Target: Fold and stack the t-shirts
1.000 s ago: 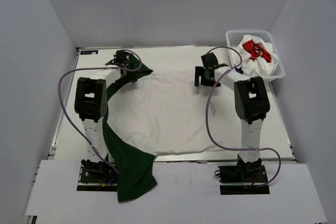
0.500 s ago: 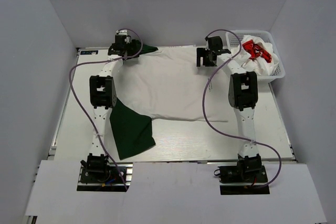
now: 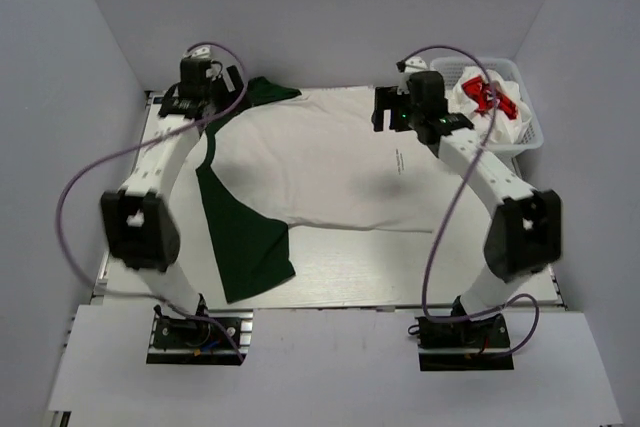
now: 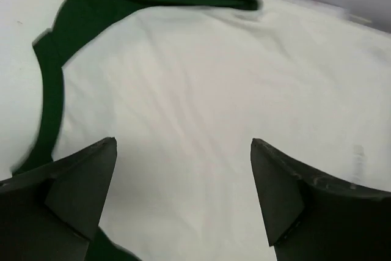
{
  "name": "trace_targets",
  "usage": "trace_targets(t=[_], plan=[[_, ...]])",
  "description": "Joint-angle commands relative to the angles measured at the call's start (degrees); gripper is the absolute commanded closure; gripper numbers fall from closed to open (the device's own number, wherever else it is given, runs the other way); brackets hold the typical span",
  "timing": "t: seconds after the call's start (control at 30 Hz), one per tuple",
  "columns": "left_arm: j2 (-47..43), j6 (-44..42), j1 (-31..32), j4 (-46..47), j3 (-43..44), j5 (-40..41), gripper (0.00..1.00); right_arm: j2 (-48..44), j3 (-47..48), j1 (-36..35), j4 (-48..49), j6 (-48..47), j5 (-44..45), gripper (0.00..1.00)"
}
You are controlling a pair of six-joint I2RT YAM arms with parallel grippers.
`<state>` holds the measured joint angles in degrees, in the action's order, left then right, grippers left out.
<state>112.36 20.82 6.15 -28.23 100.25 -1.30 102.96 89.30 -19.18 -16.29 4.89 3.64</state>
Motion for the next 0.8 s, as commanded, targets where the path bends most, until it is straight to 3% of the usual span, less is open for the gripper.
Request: trace_targets(t=[0.0, 0.13, 0.17, 0.23, 0.33, 0.47, 0.77], plan=[[-28.7, 11.8, 0.9, -4.6, -26.9, -0.3, 0.00, -12.9, -20.8, -0.4, 9.7, 8.5, -1.4, 0.10], [-48.3, 20.2, 1.4, -3.9, -51.6, -2.8, 0.00, -22.4, -33.8, -0.7, 15.6, 14.6, -3.0, 0.10], [-55.2, 22.7, 1.4, -6.6, -54.6, -5.7, 0.00, -24.4, -35.0, -0.9, 17.3, 15.2, -3.0, 0.10], [-60.2, 22.8, 1.4, -11.3, -59.6, -9.7, 0.00, -26.8, -36.8, -1.1, 17.0, 16.1, -3.0, 0.10], [-68.0, 23.8, 1.4, -21.9, -63.9, -8.1, 0.00, -27.5, -36.7, -0.9, 13.4, 16.1, -2.7, 0.10], [-68.3, 25.4, 1.4, -30.0, -67.6, -8.1, 0.00, -29.1, -39.4, -0.9, 13.7, 16.9, -0.5, 0.10], [-58.2, 29.9, 2.7, -27.8, -72.6, -9.1, 0.00, -27.5, -41.1, -0.7, 15.2, 17.3, -1.4, 0.10]])
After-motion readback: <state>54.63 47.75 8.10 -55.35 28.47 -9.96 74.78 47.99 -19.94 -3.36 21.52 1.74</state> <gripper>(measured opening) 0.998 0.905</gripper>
